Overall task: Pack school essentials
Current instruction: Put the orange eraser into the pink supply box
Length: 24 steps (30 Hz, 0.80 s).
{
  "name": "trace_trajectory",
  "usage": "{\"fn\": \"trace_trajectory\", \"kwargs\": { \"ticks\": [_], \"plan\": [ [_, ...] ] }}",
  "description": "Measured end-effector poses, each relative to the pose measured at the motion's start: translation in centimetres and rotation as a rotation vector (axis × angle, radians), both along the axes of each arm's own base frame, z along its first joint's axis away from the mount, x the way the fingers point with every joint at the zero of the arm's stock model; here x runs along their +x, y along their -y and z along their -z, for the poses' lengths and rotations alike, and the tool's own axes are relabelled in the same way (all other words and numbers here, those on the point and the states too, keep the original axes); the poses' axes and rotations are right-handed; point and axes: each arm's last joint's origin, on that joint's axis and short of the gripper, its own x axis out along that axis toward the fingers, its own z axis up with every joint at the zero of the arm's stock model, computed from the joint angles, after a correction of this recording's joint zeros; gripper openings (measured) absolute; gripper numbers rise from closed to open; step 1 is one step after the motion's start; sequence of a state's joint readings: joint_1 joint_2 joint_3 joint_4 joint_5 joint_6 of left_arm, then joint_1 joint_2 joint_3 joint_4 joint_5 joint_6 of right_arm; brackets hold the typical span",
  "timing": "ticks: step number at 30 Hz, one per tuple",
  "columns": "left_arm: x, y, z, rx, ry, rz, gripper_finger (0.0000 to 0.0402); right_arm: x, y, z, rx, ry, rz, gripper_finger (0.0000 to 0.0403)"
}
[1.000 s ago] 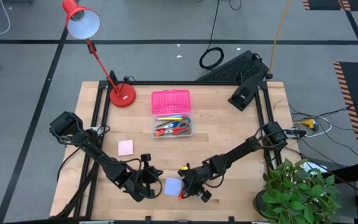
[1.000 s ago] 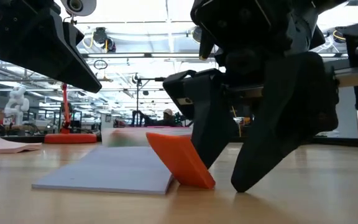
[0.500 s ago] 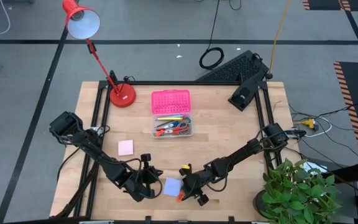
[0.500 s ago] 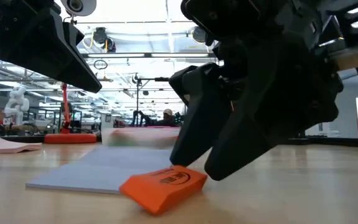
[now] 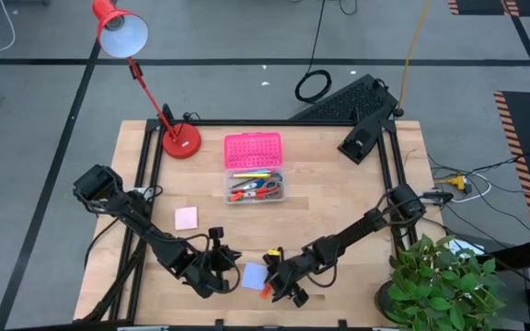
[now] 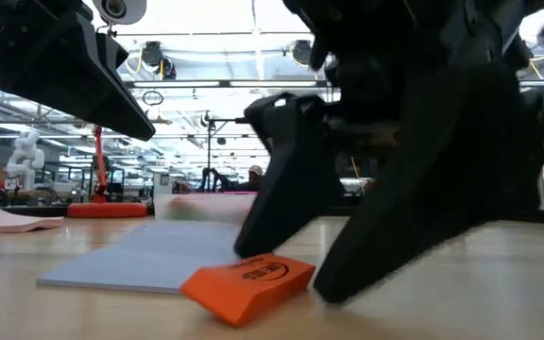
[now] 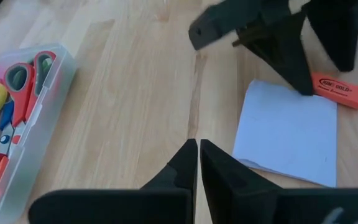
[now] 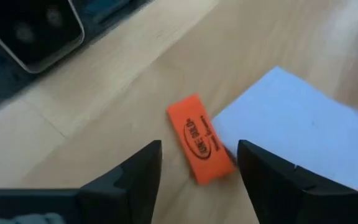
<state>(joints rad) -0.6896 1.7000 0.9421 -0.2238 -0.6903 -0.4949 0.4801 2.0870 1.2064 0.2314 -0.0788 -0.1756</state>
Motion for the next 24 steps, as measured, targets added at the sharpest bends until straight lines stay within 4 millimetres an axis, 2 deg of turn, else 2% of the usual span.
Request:
{"fn": "trace_trajectory", "kwargs": {
  "ticks": [6,18,24],
  "plan": [
    [0.11,0.01,-0.07,0.002,0.007,0.007,0.0024,0.24,0.01,1.24,-0.039,0.013,-0.039,0.0189],
    [0.11,0.01,-0.08,0.002,0.007,0.008,0.0024,0.3,0.46,1.17,-0.05,0.005,-0.047,0.0112],
    [0.11,0.01,-0.07,0.003,0.007,0.008,0.0024,0.28,0.48,1.1,-0.052,0.007,-0.045,0.0088]
  ]
}}
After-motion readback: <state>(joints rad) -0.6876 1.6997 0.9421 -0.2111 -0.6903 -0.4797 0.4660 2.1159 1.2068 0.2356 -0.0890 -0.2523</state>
